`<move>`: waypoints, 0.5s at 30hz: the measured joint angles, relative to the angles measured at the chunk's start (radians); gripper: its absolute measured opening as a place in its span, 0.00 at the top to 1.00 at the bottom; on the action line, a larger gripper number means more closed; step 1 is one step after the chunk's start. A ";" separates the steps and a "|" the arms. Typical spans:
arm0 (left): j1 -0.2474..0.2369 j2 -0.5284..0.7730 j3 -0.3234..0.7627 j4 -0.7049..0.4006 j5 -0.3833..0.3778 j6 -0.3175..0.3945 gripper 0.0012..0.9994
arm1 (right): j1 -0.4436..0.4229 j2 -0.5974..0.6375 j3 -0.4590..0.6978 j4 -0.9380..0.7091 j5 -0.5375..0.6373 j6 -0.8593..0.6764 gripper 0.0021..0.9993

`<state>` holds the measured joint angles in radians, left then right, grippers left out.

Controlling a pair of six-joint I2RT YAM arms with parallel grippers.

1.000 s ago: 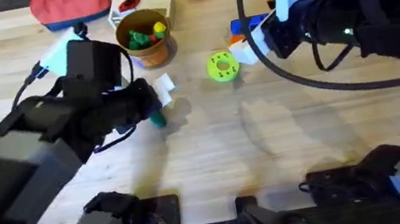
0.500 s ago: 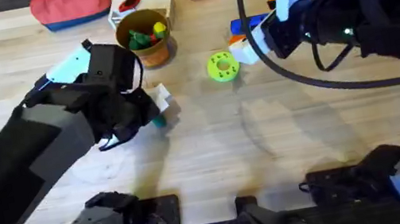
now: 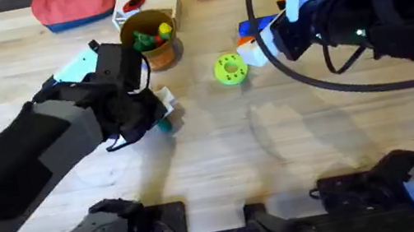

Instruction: Pick up the gripper from the table and insert it into the empty holder that is missing its gripper. Then pick up a screw, insert it into the mounting hole, and use the screwdriver to tighten it. Finally, clean up the table by picking up the vegetable and placing it into the bucket.

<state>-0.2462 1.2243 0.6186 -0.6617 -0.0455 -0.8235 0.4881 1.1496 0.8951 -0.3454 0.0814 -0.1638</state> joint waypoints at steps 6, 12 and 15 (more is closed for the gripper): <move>0.000 0.000 0.013 -0.006 0.016 0.001 0.80 | 0.000 0.000 0.000 0.000 0.000 0.000 0.01; 0.000 0.002 0.091 -0.009 0.019 0.026 0.94 | 0.000 0.000 0.000 0.002 0.000 0.000 0.01; 0.000 0.005 0.161 -0.034 0.018 0.036 0.94 | 0.000 0.000 0.000 0.003 0.000 0.000 0.01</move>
<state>-0.2462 1.2291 0.7798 -0.6958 -0.0271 -0.7871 0.4881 1.1496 0.8951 -0.3424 0.0814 -0.1638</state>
